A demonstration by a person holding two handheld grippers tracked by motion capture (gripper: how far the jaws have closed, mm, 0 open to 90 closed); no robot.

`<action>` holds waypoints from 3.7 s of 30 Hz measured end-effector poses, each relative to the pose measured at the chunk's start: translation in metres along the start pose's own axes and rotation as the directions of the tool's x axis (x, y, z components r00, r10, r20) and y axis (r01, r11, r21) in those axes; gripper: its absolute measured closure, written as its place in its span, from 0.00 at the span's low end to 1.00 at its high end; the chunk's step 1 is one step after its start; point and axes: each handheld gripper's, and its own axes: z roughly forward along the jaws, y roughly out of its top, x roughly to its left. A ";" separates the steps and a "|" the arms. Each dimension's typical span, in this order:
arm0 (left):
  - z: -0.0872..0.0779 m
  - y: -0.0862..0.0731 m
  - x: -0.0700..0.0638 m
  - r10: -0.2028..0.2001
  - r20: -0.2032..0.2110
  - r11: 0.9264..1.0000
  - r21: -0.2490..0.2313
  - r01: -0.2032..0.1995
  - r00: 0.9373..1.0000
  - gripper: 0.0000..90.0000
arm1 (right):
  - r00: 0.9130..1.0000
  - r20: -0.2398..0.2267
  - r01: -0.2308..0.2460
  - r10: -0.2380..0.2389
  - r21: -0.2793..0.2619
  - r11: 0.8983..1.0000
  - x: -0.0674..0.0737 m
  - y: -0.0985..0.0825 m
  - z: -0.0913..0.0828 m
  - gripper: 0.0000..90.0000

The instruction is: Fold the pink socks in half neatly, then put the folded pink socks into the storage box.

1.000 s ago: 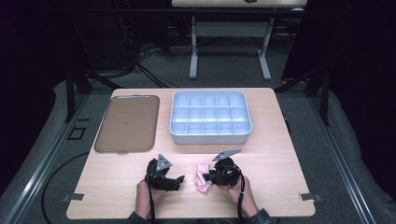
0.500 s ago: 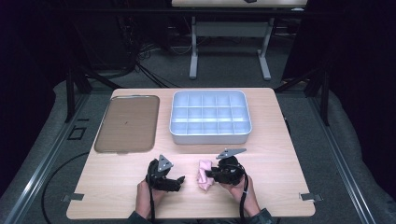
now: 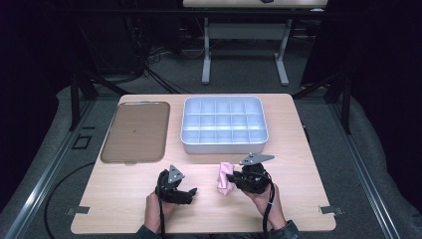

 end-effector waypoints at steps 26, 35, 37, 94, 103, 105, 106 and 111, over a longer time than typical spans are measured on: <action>0.000 0.000 0.000 0.000 0.001 1.000 -0.002 0.000 1.000 0.12 | 0.996 0.094 0.012 -0.001 -0.110 0.994 -0.019 0.019 -0.047 0.90; 0.000 0.000 0.000 0.000 0.001 1.000 -0.002 0.000 1.000 0.12 | 0.994 0.110 0.020 -0.005 -0.132 0.991 -0.026 0.023 -0.058 0.90; 0.000 0.000 0.000 0.000 0.000 1.000 -0.002 0.000 1.000 0.12 | 0.993 0.114 0.021 -0.005 -0.134 0.991 -0.027 0.023 -0.060 0.90; 0.000 0.000 -0.001 0.000 0.002 1.000 -0.004 0.000 1.000 0.12 | 0.931 0.365 0.050 -0.016 -0.082 0.995 -0.099 0.076 -0.048 0.90; 0.000 0.000 -0.001 0.000 0.002 1.000 -0.003 0.000 1.000 0.12 | 0.895 0.439 0.108 -0.085 -0.029 0.994 -0.110 0.080 -0.024 0.90; 0.000 0.000 -0.001 0.000 0.002 1.000 -0.003 0.000 1.000 0.12 | 0.893 0.442 0.107 -0.080 -0.037 0.994 -0.112 0.079 -0.021 0.90; 0.000 0.000 -0.001 0.000 0.002 1.000 -0.003 0.000 1.000 0.12 | 0.889 0.451 0.110 -0.082 -0.035 0.993 -0.113 0.079 -0.020 0.90; 0.000 0.000 -0.001 0.000 0.000 1.000 -0.003 0.000 1.000 0.12 | 0.868 0.486 0.127 -0.104 -0.016 0.992 -0.117 0.075 -0.010 0.90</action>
